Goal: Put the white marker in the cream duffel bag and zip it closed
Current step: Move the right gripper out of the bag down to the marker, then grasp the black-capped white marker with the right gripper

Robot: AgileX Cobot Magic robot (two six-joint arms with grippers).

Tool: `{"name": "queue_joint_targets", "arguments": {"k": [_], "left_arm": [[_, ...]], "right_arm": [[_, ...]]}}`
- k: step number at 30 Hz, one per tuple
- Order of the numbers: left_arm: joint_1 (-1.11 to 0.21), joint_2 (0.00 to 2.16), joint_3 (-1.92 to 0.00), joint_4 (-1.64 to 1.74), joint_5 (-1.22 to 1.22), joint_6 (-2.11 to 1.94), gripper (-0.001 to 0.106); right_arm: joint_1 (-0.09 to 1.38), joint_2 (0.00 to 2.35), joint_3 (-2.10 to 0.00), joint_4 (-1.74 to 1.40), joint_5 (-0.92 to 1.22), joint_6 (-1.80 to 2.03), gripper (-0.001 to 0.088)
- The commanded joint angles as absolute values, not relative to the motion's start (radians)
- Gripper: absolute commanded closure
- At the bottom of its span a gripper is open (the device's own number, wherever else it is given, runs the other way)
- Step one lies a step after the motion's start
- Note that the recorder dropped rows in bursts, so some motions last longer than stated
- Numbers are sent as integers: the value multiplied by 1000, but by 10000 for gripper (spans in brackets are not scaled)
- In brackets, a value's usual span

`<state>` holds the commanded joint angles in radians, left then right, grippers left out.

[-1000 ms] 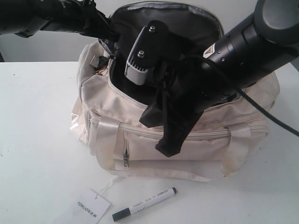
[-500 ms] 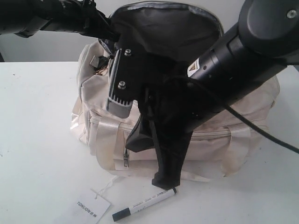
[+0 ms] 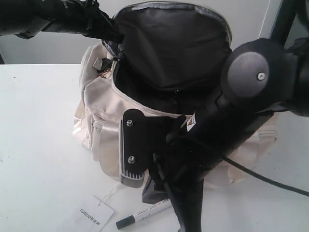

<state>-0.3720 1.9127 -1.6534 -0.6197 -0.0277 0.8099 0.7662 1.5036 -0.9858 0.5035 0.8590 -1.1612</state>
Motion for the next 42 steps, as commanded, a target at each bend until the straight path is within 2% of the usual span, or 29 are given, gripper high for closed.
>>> {"name": "queue_joint_targets", "arguments": {"k": [12, 26, 32, 37, 39, 42], "left_arm": [[-372, 1913, -1653, -620, -28, 810, 1053], [-372, 1913, -1653, -620, -28, 810, 1053], [-372, 1913, -1653, -620, -28, 810, 1053], [-372, 1913, -1653, -620, -28, 810, 1053], [-372, 1913, -1653, -620, -28, 810, 1053], [-372, 1913, -1653, -620, -28, 810, 1053]], "right_arm": [[773, 1597, -990, 504, 854, -1260, 868], [851, 1632, -1045, 388, 729, -1265, 868], [851, 1692, -1045, 388, 726, -1491, 868], [851, 1727, -1045, 388, 702, -1503, 867], [851, 1752, -1045, 388, 694, -1503, 835], [851, 1774, -1045, 372, 691, -1521, 715]]}}
